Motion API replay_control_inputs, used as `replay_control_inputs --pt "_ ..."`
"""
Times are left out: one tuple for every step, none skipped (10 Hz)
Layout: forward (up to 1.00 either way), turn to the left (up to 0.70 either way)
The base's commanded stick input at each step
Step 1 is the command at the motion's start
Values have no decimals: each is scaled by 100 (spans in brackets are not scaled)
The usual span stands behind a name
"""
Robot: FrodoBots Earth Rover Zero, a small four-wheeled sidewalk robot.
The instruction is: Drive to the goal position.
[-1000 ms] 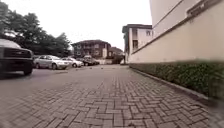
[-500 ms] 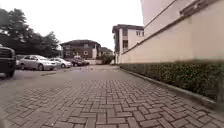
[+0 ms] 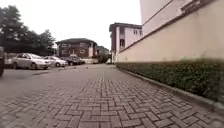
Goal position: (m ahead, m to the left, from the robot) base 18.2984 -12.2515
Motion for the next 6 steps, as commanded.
replay_control_inputs --pt "70 0" --pt "70 0" --pt "70 0" --pt "70 0" --pt "70 0" --pt "70 0"
